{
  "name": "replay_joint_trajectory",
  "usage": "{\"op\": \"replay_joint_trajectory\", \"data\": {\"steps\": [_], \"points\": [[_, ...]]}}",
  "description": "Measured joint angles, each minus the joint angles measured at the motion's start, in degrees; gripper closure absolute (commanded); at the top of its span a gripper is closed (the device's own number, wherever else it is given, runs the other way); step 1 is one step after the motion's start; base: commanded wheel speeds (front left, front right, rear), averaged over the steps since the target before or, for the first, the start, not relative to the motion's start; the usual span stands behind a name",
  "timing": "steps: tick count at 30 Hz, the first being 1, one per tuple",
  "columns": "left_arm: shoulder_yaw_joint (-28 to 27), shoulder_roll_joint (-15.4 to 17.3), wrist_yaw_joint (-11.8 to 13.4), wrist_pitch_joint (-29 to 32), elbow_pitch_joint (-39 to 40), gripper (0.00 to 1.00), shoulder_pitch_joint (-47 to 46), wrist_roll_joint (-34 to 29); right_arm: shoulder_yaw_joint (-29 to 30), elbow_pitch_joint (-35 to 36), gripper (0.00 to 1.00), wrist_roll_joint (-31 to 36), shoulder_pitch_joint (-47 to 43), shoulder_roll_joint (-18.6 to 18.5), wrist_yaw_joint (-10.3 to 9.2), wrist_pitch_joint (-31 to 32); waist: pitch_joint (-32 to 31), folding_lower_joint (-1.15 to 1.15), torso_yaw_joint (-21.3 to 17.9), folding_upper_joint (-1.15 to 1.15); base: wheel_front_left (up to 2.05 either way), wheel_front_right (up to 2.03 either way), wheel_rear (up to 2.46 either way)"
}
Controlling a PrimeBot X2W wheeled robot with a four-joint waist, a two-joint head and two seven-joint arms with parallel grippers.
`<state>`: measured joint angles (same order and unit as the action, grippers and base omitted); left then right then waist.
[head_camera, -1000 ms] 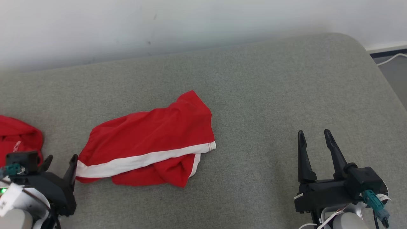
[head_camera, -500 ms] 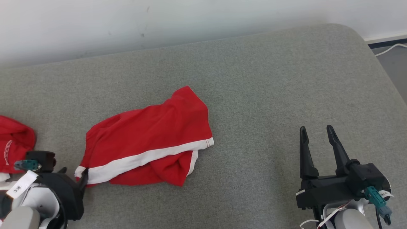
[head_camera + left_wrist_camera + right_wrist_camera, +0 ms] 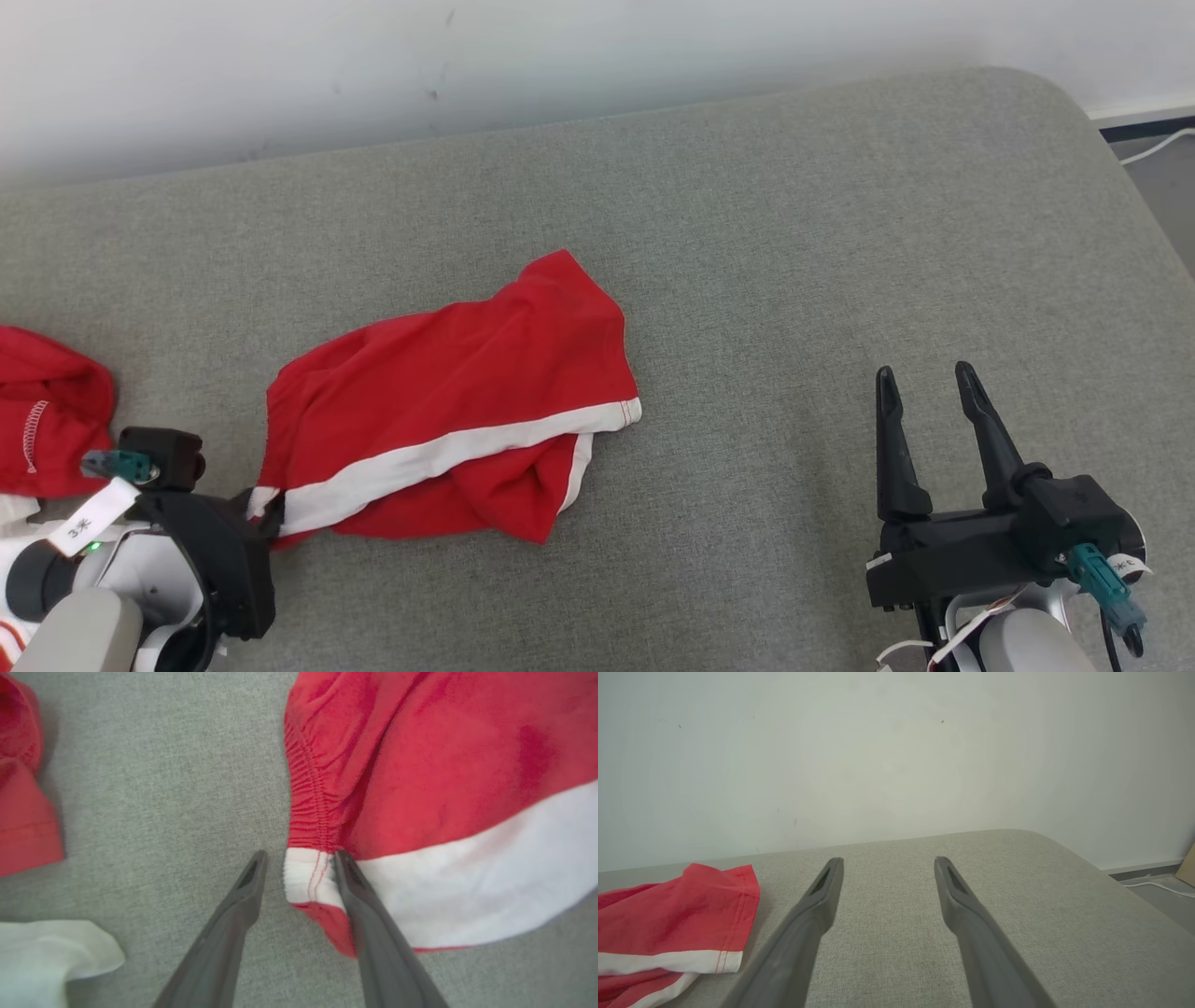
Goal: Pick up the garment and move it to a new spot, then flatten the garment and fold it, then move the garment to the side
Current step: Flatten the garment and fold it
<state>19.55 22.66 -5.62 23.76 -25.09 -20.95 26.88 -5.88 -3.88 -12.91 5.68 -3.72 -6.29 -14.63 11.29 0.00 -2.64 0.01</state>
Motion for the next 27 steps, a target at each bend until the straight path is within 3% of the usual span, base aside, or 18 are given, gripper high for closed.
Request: {"op": "replay_joint_trajectory", "data": {"steps": [7,19,27], "points": [[1.11,-0.89,-0.44,0.53,0.22,1.00,-1.47,0.23,-0.99,0.04,0.00,0.67,1.01,-0.65,0.79,0.01,0.36,0.00,0.47,0.00,0.00,0.00,0.00],[4.37,-6.93,0.14,0.83,-1.20,1.00,-4.56,-0.97,-8.92,-6.81,0.00,2.03,10.39,-1.81,6.66,15.47,0.04,0.00,4.42,0.00,0.00,0.00,0.00],[4.78,-7.84,0.59,0.31,-2.16,1.00,-5.31,-0.96,-11.87,-14.64,0.00,0.78,15.60,-1.33,9.58,23.36,-0.32,0.00,6.96,0.00,0.00,0.00,0.00]]}}
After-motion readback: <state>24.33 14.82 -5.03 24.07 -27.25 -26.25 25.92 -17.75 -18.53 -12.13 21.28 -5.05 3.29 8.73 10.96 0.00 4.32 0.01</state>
